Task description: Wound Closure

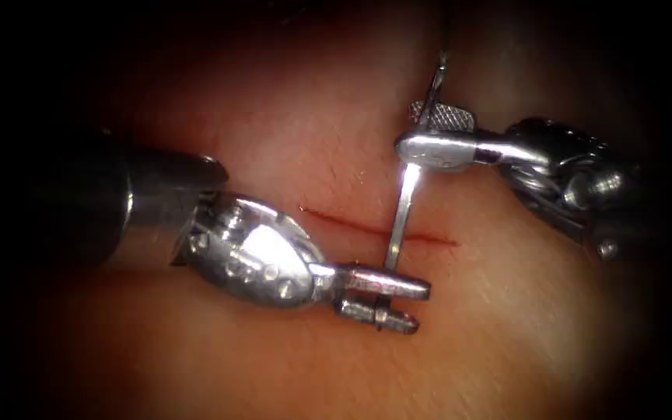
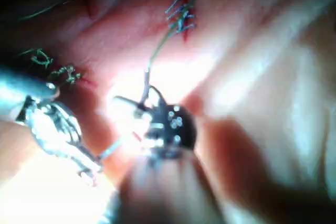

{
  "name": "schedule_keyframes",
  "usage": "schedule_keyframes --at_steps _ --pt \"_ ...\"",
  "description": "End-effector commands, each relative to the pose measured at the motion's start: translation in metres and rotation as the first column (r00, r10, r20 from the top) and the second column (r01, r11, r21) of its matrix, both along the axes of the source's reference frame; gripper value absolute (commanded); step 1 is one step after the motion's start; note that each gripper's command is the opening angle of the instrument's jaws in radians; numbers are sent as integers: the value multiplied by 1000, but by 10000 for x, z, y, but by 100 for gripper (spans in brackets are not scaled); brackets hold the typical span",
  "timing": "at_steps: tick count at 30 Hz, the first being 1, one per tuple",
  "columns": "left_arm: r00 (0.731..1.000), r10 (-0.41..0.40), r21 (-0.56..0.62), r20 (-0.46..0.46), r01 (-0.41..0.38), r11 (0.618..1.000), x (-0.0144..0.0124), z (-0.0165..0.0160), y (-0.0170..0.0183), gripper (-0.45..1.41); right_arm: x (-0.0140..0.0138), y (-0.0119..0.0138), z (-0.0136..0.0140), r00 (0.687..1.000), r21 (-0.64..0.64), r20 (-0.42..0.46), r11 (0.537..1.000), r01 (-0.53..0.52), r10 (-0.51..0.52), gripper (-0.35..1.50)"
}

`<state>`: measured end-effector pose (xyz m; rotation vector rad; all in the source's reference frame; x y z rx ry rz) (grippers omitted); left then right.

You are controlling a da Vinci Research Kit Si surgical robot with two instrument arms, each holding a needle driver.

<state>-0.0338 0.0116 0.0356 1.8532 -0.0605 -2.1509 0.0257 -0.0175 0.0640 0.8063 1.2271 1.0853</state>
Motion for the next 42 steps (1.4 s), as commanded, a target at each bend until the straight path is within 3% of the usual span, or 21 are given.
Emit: schedule_keyframes --at_steps 1,7,14,23,32,42 --pt "1000 -1 -6 4 1 1000 -5 5 1 -45 13 -5 11 1000 9 -11 1000 8 -7 115" --pt "1000 5 -36 5 -4 999 -3 4 0 -45 20 -8 13 999 17 -24 999 31 -31 115" --pt "1000 13 -42 7 -13 999 3 3 -3 -45 5 12 11 995 -192 94 980 53 -36 135" --pt "1000 16 -49 4 -15 999 9 4 -2 -45 -10 13 11 995 -193 89 980 52 -36 148" --pt "1000 18 -74 3 -18 997 8 4 -3 -45 -4 12 10 999 -86 40 996 38 -35 148" --pt "999 48 -217 9 -45 975 5 2 -6 -45 -6 12 30 998 -9 47 999 35 -34 143"
